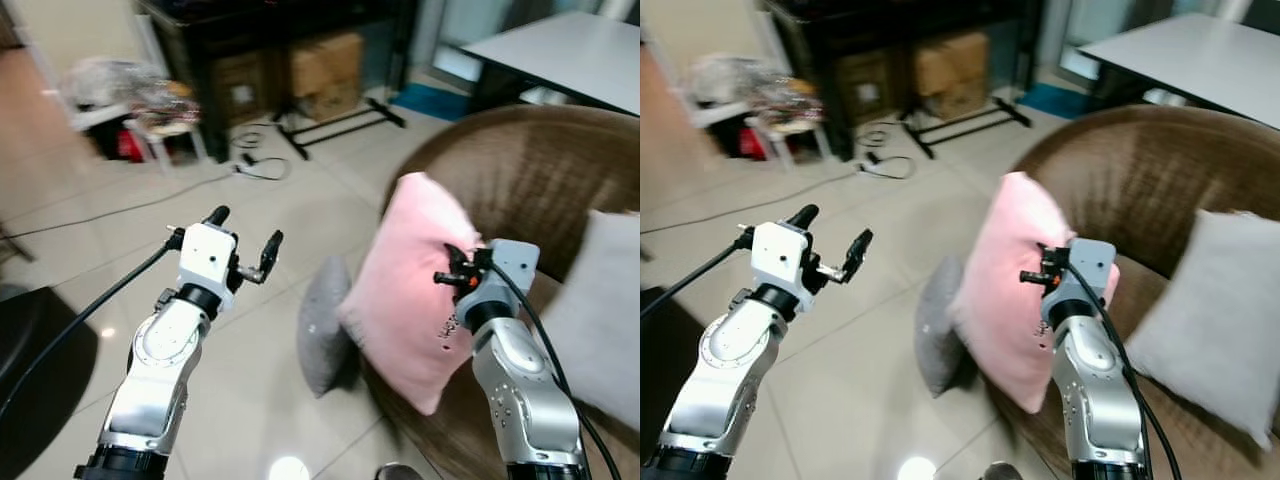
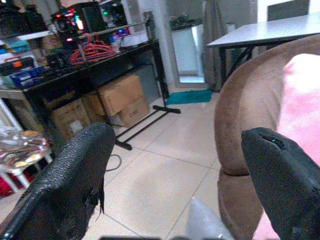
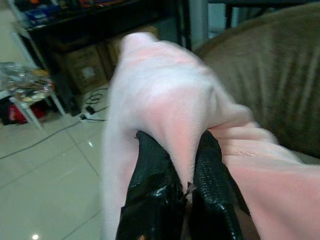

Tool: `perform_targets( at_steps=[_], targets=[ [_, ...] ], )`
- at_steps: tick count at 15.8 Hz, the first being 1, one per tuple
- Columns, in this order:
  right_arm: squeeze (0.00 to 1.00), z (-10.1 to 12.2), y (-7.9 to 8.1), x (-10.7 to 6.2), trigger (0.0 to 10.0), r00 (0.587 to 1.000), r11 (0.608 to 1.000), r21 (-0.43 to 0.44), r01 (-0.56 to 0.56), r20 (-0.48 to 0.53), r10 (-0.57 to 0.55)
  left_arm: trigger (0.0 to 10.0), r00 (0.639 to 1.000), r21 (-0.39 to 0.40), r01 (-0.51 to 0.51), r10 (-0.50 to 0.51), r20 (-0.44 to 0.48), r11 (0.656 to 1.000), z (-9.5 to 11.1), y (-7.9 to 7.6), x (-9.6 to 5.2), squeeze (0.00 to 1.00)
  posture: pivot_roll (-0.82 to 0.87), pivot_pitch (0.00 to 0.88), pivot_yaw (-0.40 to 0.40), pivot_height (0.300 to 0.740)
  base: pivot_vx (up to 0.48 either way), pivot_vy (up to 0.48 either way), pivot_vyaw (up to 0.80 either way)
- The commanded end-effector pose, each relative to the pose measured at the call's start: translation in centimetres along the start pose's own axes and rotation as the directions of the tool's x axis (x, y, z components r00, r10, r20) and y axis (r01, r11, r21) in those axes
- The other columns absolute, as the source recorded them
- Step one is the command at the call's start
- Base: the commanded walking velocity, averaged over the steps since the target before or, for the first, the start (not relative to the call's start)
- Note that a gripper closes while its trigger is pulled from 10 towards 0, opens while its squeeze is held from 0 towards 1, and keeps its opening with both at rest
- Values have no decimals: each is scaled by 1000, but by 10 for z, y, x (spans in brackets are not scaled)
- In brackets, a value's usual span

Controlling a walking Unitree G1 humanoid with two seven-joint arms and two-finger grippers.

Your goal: Move the pillow to the sofa from floor

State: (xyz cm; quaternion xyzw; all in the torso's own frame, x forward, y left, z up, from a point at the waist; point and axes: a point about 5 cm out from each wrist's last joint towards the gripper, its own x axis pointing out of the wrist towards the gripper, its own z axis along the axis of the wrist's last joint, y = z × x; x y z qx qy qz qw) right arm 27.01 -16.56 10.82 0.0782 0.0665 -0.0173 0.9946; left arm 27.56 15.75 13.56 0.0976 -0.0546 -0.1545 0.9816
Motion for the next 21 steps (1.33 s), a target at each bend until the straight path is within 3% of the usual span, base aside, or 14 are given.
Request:
perform_targets(
  at_steps=[1,8,15,21],
  targets=[
    [0,8,2,3,10000,999,1000,7,-2,32,2,10000,999,8,-29,29,-21,1000,-3,6,-2,0,-115,0,61,740,0,0,-800],
    [0,4,-2,2,10000,1000,1000,0,26,16,-26,10000,999,7,-31,31,-34,999,-6,6,-2,0,-127,0,77,740,0,0,-800],
    [0,6,6,7,10000,999,1000,-12,-9,33,10,10000,1000,-7,-5,5,-12,1000,-3,3,-1,0,-123,0,74,740,42,0,-797],
    [0,8,10,10,10000,998,999,-29,-37,52,38,10000,1000,-10,-9,9,-12,1000,-4,4,-2,0,-114,0,60,740,314,0,0]
  ],
)
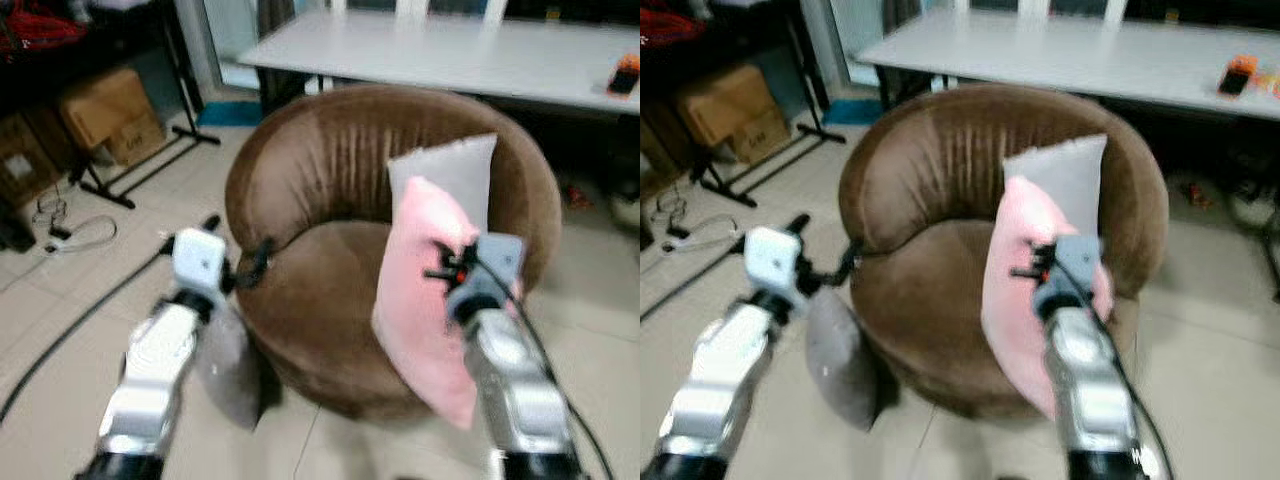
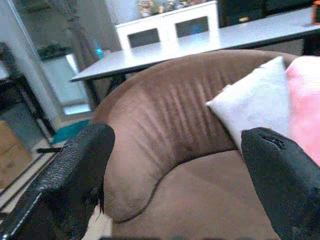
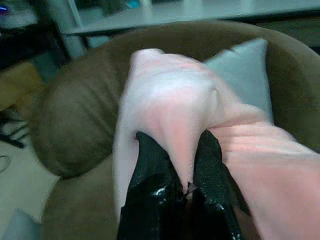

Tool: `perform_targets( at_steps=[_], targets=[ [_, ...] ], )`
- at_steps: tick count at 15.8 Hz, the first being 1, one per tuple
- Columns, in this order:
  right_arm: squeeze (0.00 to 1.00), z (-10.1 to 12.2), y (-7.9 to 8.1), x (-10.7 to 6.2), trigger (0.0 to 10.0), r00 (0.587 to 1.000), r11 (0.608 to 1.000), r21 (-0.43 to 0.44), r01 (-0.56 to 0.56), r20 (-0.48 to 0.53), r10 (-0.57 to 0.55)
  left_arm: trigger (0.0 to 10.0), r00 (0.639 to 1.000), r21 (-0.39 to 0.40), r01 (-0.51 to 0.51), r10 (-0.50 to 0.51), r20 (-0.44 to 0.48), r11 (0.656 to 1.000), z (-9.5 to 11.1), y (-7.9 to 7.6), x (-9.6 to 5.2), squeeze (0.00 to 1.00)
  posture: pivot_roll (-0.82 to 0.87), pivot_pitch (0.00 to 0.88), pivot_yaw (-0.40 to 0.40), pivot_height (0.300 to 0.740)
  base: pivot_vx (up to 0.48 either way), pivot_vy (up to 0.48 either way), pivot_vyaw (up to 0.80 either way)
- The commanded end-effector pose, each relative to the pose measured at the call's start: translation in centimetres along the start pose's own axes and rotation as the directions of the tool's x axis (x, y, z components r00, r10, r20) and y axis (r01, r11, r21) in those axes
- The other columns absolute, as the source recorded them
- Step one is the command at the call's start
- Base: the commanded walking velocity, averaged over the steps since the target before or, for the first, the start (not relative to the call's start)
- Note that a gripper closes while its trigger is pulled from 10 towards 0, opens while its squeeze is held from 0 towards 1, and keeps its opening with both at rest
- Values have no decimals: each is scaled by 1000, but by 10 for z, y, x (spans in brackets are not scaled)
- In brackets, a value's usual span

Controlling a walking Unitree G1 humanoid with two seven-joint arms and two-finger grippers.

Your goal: Move the pillow to the sofa from floor

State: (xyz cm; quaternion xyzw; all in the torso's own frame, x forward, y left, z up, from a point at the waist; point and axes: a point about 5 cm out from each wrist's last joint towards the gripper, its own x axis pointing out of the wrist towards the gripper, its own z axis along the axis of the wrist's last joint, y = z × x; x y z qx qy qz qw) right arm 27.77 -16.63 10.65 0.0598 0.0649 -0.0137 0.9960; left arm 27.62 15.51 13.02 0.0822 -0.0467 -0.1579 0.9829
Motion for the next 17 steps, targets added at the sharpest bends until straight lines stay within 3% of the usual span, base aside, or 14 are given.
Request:
perform_targets(
  at_steps=[1,7,13,17],
  targets=[
    [0,9,10,2,10000,998,999,7,-33,51,33,10000,1000,23,-14,14,-1,1000,1,7,-3,0,-114,0,61,740,304,0,0],
    [0,10,11,3,10000,997,999,4,-46,56,46,10000,1000,24,-6,6,0,1000,1,6,-2,0,-113,0,57,740,299,0,0],
    [0,10,12,4,10000,997,999,1,-55,48,55,10000,1000,24,3,-3,-7,1000,0,5,-4,0,-107,0,51,740,296,0,-756],
    [0,8,18,6,10000,991,991,-4,-132,35,132,10000,999,38,35,-35,-16,999,-1,3,-5,0,-103,0,49,740,201,0,0]
  ],
)
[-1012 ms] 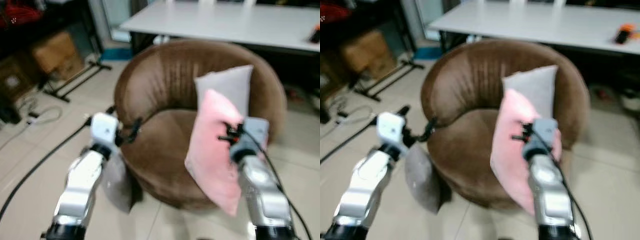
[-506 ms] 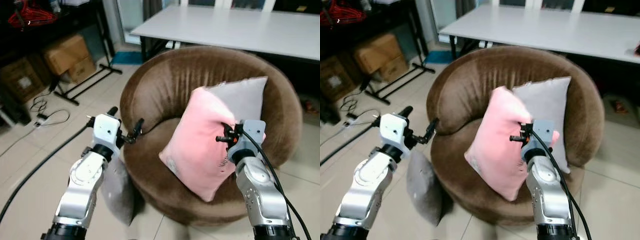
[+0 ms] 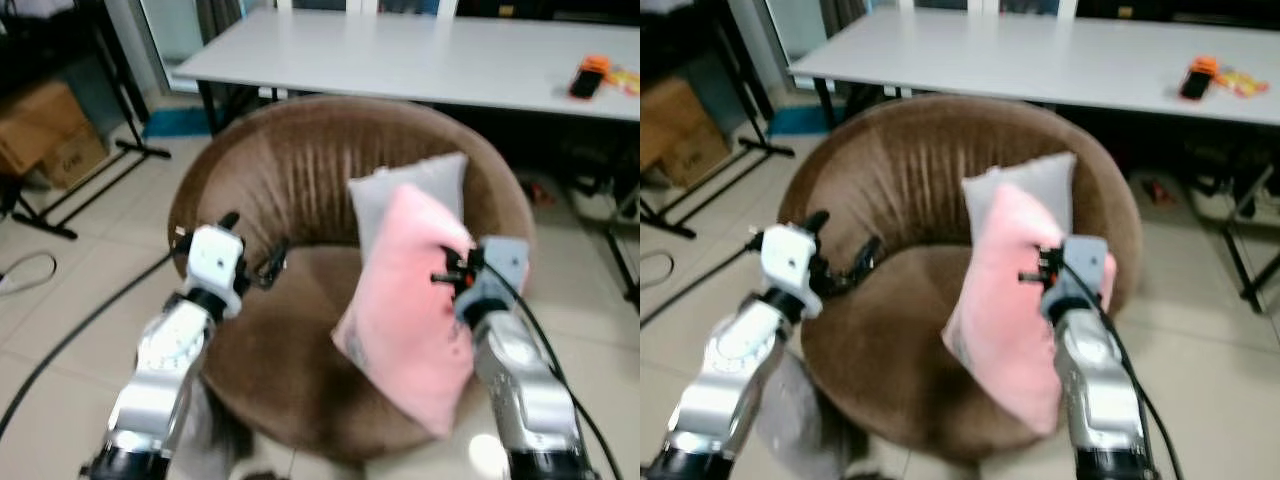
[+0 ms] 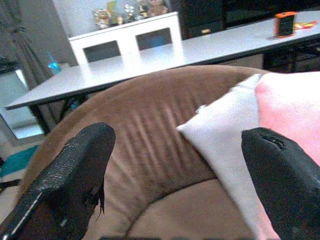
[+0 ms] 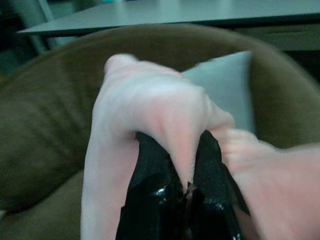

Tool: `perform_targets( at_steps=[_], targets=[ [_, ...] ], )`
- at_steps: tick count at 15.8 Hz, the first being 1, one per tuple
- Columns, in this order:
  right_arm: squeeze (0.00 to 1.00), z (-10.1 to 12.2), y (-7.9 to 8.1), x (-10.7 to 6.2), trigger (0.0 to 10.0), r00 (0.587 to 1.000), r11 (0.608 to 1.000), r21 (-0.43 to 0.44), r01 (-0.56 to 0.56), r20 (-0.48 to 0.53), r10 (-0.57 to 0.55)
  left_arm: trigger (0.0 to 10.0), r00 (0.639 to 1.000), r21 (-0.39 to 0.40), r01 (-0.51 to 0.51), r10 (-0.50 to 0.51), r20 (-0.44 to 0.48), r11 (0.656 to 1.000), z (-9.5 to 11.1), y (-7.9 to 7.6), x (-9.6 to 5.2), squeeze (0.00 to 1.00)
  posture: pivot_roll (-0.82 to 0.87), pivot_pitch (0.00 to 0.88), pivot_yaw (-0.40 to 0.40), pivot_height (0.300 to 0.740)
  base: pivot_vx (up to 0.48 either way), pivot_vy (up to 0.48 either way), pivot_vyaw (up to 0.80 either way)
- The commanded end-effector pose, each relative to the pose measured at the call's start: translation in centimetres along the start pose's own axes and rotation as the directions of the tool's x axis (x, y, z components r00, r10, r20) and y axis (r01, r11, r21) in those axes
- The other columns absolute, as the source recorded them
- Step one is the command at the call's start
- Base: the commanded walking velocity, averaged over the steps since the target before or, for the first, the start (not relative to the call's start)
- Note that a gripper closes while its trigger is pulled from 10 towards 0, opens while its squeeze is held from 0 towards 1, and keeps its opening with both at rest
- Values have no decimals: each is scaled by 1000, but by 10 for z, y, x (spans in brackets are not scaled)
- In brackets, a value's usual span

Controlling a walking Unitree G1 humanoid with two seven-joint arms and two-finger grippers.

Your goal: Move the pillow to the sofa from floor

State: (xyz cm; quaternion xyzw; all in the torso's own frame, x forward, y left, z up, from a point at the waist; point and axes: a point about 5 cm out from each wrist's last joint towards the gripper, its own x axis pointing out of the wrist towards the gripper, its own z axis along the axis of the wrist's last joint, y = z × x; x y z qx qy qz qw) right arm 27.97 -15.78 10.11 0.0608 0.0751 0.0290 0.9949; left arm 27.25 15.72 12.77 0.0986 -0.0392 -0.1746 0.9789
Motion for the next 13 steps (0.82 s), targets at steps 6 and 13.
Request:
perform_targets(
  at_steps=[6,13],
  targets=[
    [0,36,25,16,10000,972,974,17,-228,63,226,10000,980,51,184,-179,-91,982,-8,4,-15,0,-83,0,42,740,0,0,0],
    [0,0,32,49,10000,954,950,204,-237,-134,267,10000,876,-39,419,-415,-247,907,-20,-4,-36,0,-74,0,52,740,0,0,0]
  ],
)
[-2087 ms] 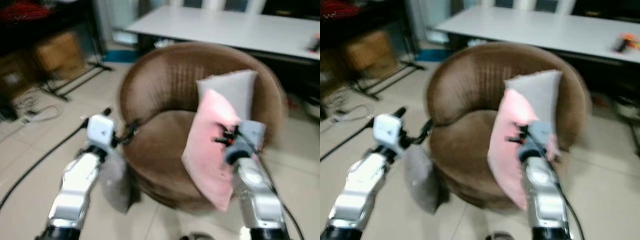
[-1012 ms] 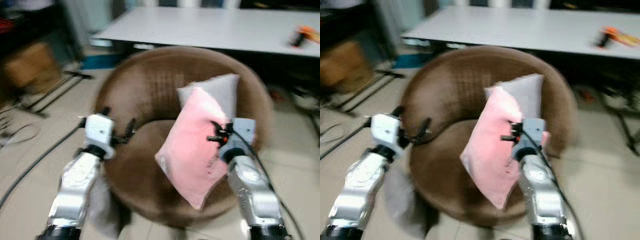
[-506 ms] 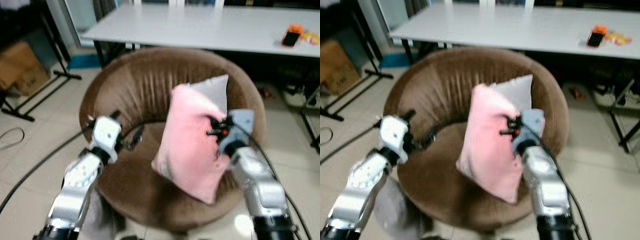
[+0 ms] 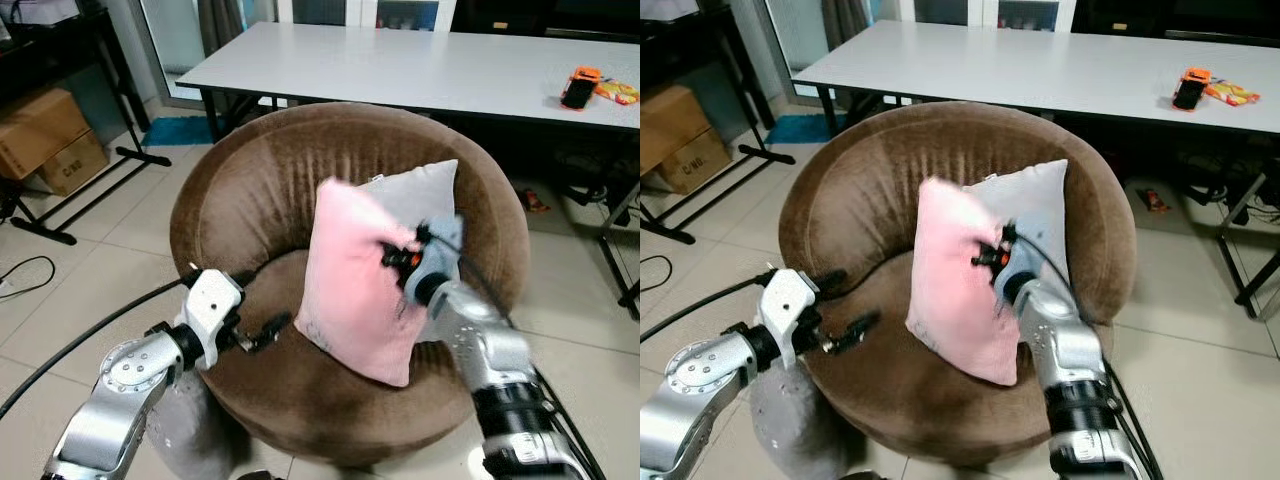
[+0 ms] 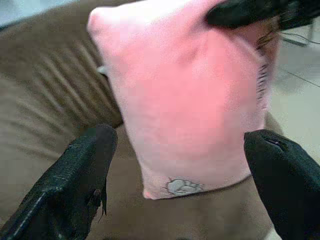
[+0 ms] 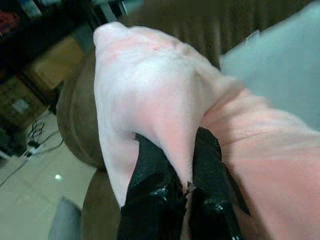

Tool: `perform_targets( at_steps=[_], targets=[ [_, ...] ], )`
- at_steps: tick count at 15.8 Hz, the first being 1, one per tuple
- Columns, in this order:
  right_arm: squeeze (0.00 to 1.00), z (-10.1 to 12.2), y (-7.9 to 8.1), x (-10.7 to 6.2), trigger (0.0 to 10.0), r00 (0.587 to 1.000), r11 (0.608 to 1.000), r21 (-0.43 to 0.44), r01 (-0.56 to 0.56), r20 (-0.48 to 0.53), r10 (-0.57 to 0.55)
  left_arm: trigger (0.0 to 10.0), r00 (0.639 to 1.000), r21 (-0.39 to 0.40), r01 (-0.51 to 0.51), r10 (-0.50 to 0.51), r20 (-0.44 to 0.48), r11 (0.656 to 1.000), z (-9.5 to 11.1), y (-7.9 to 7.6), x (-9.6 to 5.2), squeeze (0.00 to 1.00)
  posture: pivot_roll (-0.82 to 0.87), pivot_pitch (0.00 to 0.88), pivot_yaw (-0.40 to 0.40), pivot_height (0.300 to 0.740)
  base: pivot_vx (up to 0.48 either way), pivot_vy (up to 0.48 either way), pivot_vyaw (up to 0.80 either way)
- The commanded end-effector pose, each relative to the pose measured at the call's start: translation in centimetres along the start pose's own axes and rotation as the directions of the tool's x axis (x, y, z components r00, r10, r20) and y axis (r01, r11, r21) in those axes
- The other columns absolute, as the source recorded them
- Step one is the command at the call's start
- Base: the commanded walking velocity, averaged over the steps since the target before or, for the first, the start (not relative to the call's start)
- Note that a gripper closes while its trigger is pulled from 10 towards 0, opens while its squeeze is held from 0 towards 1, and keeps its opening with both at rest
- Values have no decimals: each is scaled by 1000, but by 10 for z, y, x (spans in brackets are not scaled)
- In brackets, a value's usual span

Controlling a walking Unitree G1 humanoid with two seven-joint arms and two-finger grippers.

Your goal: Move the pillow to the sofa from floor

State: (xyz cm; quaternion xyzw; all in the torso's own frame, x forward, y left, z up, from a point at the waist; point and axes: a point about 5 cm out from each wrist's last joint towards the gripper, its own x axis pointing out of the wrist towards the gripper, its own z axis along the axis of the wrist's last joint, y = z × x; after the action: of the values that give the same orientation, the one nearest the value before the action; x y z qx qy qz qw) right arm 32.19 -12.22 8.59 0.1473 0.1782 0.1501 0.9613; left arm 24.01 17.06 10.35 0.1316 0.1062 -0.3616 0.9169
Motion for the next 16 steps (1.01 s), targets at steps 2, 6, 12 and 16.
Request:
perform_targets(
  at_steps=[2,6,12,16],
  targets=[
    [0,-4,-10,17,10000,997,994,-90,59,-41,-63,10000,997,-6,66,-67,-32,998,1,-2,-5,0,-64,0,51,740,0,0,0],
    [1000,13,-14,28,10000,988,989,-35,142,61,-140,10000,997,-2,63,-63,-33,998,3,-2,-6,0,-56,0,38,740,0,0,0],
    [1000,34,-22,26,10000,979,978,-138,155,152,-134,10000,1000,-35,-5,4,-12,999,4,-2,-3,0,-67,0,34,740,0,0,0],
    [1000,39,-34,17,10000,975,978,-144,151,188,-123,10000,999,-27,-31,31,10,999,8,-1,3,0,-78,0,44,740,0,0,0]
  ],
)
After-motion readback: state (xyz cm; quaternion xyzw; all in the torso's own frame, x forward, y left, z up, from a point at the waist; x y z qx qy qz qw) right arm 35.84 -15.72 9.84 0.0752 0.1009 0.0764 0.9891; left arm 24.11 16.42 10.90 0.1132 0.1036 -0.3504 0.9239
